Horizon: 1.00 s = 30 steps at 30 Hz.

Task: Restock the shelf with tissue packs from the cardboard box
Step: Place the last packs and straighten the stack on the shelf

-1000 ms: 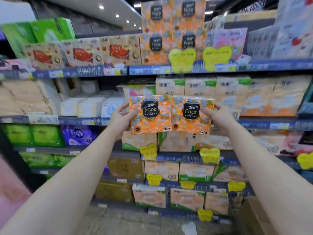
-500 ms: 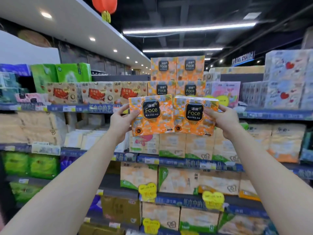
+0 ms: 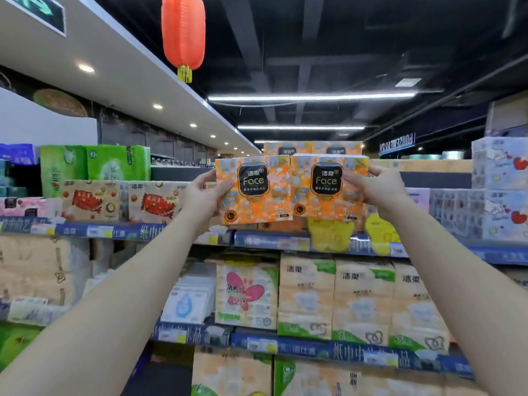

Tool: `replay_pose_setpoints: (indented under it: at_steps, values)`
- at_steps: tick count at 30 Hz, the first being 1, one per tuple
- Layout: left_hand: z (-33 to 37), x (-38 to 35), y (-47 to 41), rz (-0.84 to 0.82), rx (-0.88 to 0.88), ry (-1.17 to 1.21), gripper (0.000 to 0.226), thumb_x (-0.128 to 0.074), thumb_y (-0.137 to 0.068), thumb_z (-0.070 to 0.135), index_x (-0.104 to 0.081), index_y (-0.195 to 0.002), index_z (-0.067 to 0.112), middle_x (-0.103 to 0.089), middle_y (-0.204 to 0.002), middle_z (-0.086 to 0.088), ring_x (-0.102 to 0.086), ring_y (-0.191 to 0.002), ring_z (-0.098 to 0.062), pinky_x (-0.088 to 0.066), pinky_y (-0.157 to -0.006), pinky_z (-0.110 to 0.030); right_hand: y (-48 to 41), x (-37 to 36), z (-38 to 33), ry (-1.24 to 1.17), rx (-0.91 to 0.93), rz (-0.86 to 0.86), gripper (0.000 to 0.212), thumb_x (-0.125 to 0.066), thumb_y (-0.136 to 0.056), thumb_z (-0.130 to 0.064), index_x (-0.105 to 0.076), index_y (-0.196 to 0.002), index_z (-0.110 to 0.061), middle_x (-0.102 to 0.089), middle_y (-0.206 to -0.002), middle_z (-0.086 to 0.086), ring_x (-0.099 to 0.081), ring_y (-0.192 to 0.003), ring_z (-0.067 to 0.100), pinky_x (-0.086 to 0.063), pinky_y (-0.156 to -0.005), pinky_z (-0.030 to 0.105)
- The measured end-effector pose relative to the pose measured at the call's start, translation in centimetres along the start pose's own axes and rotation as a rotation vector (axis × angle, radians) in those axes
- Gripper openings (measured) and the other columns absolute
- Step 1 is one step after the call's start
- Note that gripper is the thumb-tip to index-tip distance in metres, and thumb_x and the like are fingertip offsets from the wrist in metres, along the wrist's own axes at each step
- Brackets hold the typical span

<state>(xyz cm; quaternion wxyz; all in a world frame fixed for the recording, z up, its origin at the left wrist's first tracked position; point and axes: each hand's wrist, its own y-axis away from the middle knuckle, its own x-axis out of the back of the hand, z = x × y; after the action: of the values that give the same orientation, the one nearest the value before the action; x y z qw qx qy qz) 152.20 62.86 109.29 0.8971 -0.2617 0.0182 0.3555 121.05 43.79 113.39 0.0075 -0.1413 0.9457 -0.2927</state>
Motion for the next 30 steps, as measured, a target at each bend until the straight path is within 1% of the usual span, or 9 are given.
replay_pose_setpoints:
  at_steps: [2, 4, 8, 10, 14, 20, 24, 28, 30]
  values:
    - [0.6, 0.7, -2.6, -0.017, -0.013, -0.037, 0.060, -0.090, -0.080, 0.034, -0.062, -0.132, 0.034, -0.080, -0.110, -0.006, -0.081, -0.092, -0.028, -0.064, -0.081, -0.057, -1.6, -1.3, -0.8, 0.005, 0.024, -0.002, 0.030, -0.085, -0.083, -0.032, -0.075, -0.110, -0.022, -0.079, -0.096, -0.003, -0.078, -0.079, 0.016, -0.064, -0.067, 0.033]
    - [1.4, 1.2, -5.0, -0.014, -0.049, -0.057, 0.056, -0.089, -0.082, 0.032, -0.061, -0.131, 0.033, -0.080, -0.111, -0.009, -0.080, -0.093, -0.028, -0.063, -0.086, -0.058, -3.2, -2.6, -1.6, 0.024, 0.040, 0.002, 0.019, -0.083, -0.085, -0.031, -0.073, -0.100, -0.026, -0.078, -0.091, -0.004, -0.078, -0.078, 0.015, -0.063, -0.069, 0.034]
    - [2.4, 1.8, -8.8, -0.043, -0.108, -0.024, 0.050, -0.084, -0.087, 0.025, -0.060, -0.130, 0.030, -0.076, -0.121, -0.013, -0.080, -0.094, -0.027, -0.065, -0.073, -0.044, -6.0, -5.0, -2.5, 0.058, 0.074, 0.018, 0.018, -0.082, -0.086, -0.031, -0.074, -0.098, -0.020, -0.078, -0.088, -0.001, -0.078, -0.070, 0.015, -0.061, -0.060, 0.030]
    - [2.6, 2.1, -10.5, -0.061, -0.134, -0.014, 0.050, -0.084, -0.088, 0.024, -0.060, -0.131, 0.031, -0.072, -0.130, -0.012, -0.079, -0.098, -0.029, -0.065, -0.079, -0.051, -7.3, -5.9, -2.9, 0.065, 0.086, 0.028, 0.018, -0.081, -0.087, -0.031, -0.073, -0.099, -0.021, -0.078, -0.090, -0.002, -0.077, -0.069, 0.012, -0.060, -0.057, 0.027]
    - [3.2, 2.0, -12.8, -0.076, -0.167, 0.002, 0.060, -0.083, -0.089, 0.027, -0.057, -0.143, 0.022, -0.069, -0.134, -0.011, -0.079, -0.100, -0.029, -0.062, -0.084, -0.061, -10.2, -7.3, -3.1, 0.081, 0.104, 0.058, 0.017, -0.081, -0.086, -0.034, -0.073, -0.097, -0.024, -0.079, -0.094, 0.000, -0.078, -0.081, 0.018, -0.064, -0.075, 0.040]
    - [2.9, 0.8, -15.4, -0.076, -0.205, 0.045, 0.060, -0.080, -0.092, 0.022, -0.057, -0.147, 0.015, -0.074, -0.125, -0.010, -0.079, -0.094, -0.026, -0.063, -0.066, -0.038, -14.2, -9.0, -2.7, 0.161, 0.073, 0.113, 0.035, -0.083, -0.077, -0.052, -0.075, -0.101, -0.027, -0.079, -0.096, -0.003, -0.077, -0.087, 0.021, -0.062, -0.083, 0.048]
    - [2.4, -0.2, -16.3, -0.070, -0.200, 0.071, 0.059, -0.080, -0.092, 0.021, -0.058, -0.146, 0.016, -0.075, -0.123, -0.009, -0.079, -0.092, -0.025, -0.062, -0.062, -0.034, -16.0, -10.7, -1.5, 0.190, 0.042, 0.047, 0.039, -0.083, -0.078, -0.047, -0.074, -0.108, -0.025, -0.077, -0.100, 0.000, -0.076, -0.090, 0.024, -0.062, -0.084, 0.050]
    - [1.9, -1.2, -16.9, -0.065, -0.199, 0.088, 0.064, -0.083, -0.089, 0.023, -0.057, -0.147, 0.019, -0.073, -0.129, -0.011, -0.080, -0.095, -0.026, -0.064, -0.064, -0.037, -16.7, -12.4, -0.6, 0.230, 0.047, -0.012, 0.020, -0.076, -0.089, -0.036, -0.068, -0.102, -0.024, -0.075, -0.099, -0.001, -0.073, -0.085, 0.016, -0.058, -0.069, 0.034]
    - [1.5, -1.7, -17.1, -0.066, -0.194, 0.092, 0.065, -0.083, -0.089, 0.022, -0.056, -0.148, 0.019, -0.076, -0.123, -0.011, -0.080, -0.097, -0.027, -0.066, -0.073, -0.045, -17.2, -12.7, 0.3, 0.252, 0.025, -0.013, 0.023, -0.075, -0.090, -0.041, -0.067, -0.100, -0.022, -0.074, -0.099, 0.001, -0.073, -0.086, 0.018, -0.059, -0.074, 0.036]
